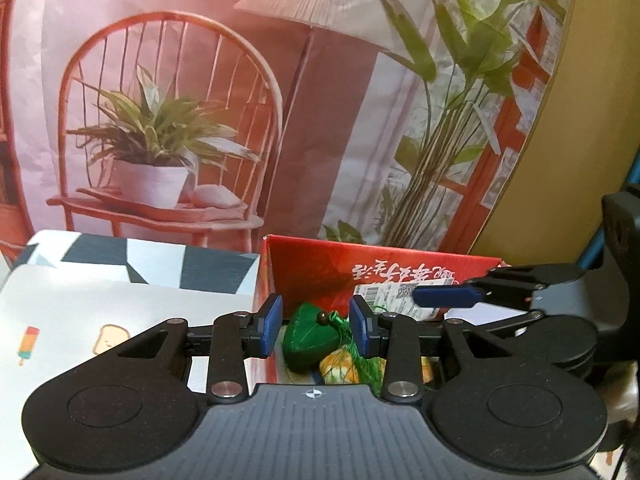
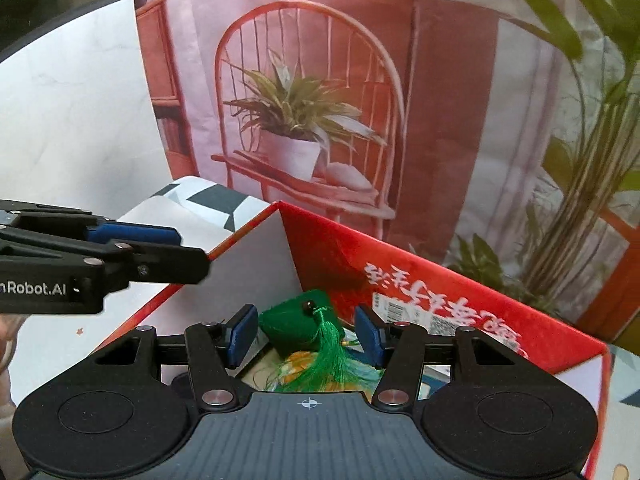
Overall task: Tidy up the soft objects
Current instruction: 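Lower the green yarn ball into the box and open both tools, then move both tools down to the black glove on the table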
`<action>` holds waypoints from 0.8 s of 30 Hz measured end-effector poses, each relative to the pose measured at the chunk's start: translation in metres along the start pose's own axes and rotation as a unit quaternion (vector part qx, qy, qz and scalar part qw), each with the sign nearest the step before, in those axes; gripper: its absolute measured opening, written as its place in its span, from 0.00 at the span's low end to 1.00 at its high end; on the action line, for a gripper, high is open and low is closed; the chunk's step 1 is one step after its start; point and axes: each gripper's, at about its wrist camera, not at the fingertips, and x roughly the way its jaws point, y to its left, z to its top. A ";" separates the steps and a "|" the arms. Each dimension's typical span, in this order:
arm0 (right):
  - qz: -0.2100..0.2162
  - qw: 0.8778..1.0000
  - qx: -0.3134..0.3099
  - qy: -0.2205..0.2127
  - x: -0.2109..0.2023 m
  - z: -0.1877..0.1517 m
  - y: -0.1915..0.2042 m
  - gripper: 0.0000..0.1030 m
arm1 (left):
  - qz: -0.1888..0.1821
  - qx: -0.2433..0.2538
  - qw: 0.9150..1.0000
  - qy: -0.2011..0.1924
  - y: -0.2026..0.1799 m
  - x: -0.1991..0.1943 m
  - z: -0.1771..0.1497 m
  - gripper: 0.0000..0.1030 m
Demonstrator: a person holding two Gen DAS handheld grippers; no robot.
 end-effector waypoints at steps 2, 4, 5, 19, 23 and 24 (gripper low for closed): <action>-0.002 1.000 0.004 -0.008 -0.013 -0.003 -0.001 0.49 | 0.003 0.007 1.000 -0.004 -0.003 -0.010 -0.003 0.37; -0.003 1.000 0.009 -0.018 -0.028 -0.008 -0.001 0.49 | 0.004 0.011 1.000 -0.007 -0.006 -0.021 -0.008 0.37; -0.004 1.000 0.012 -0.023 -0.036 -0.011 -0.001 0.49 | 0.004 0.013 1.000 -0.008 -0.008 -0.027 -0.012 0.37; -0.014 0.994 0.025 -0.102 -0.146 -0.089 0.018 0.49 | -0.022 0.023 0.999 0.005 -0.032 -0.105 -0.095 0.38; -0.007 0.992 0.048 -0.119 -0.168 -0.121 0.022 0.54 | -0.046 0.002 0.999 0.023 -0.030 -0.114 -0.121 0.38; -0.007 0.991 0.051 -0.120 -0.171 -0.128 0.023 0.55 | -0.049 -0.001 0.998 0.029 -0.030 -0.114 -0.128 0.38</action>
